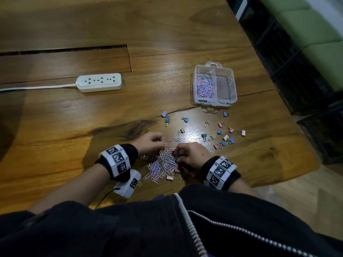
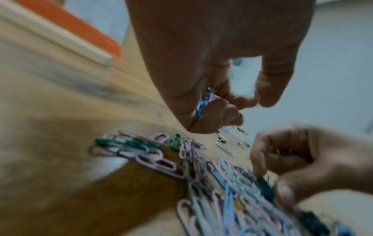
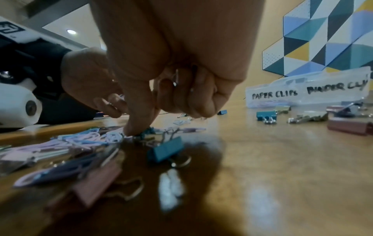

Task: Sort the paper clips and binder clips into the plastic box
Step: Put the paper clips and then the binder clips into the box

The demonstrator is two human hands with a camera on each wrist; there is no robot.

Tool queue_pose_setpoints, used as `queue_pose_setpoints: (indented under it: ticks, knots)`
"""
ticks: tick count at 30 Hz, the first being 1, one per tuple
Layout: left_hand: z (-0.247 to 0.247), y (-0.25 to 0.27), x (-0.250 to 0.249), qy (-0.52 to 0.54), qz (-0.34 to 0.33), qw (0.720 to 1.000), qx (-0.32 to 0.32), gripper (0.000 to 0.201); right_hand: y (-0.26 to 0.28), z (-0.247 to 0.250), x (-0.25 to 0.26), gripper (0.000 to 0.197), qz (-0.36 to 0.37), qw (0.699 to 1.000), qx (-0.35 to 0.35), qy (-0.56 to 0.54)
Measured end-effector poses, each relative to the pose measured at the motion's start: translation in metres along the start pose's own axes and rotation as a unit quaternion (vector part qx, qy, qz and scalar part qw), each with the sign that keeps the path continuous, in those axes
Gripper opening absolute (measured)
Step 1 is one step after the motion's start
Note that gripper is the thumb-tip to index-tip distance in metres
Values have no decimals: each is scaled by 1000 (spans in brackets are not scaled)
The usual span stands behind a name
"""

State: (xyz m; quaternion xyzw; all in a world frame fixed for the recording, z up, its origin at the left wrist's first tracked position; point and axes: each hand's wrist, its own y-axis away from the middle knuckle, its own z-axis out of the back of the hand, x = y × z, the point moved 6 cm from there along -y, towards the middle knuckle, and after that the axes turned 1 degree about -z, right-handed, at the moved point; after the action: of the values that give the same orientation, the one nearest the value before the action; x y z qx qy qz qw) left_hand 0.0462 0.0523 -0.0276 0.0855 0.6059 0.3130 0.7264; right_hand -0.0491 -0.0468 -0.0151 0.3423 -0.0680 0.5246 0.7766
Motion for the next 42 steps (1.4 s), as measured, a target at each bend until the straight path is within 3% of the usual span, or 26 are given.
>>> queue_pose_setpoints:
  ticks: [4,7,12,16,20,24,29,32,35,39,42]
  knots:
    - [15,4,12,179,29,983,-24,36,-2,-1,0,16,12,998,58,33]
    - [21,7,16,197,35,979,-29,34,-10,4,-2,10,-12,994,65,-90]
    - [25,15,21,232,24,972,-16,17,-24,21,0,16,-60,977,-51,-199]
    - [29,22,27,262,32,964,-25,25,-17,22,-9,29,-109,978,-94,-148]
    - [32,27,29,43,65,996,-53,30,-10,6,-15,52,-119,989,-49,-77]
    - [26,34,37,-129,68,989,2,7,-10,-6,-13,29,-89,993,-39,-64]
    - [28,46,45,-147,99,984,18,23,-12,-11,-11,12,-72,997,-8,-22]
    - [29,52,44,-222,81,971,22,23,-11,-5,-13,16,-73,990,-28,-115]
    - [21,60,44,-339,72,937,47,19,-11,5,-21,13,-95,964,-53,-244]
    - [8,65,46,-443,65,892,59,53,-10,12,-36,18,-121,890,-66,-435]
    - [11,60,40,-413,42,909,-30,55,-6,16,-38,19,-114,814,-49,-567]
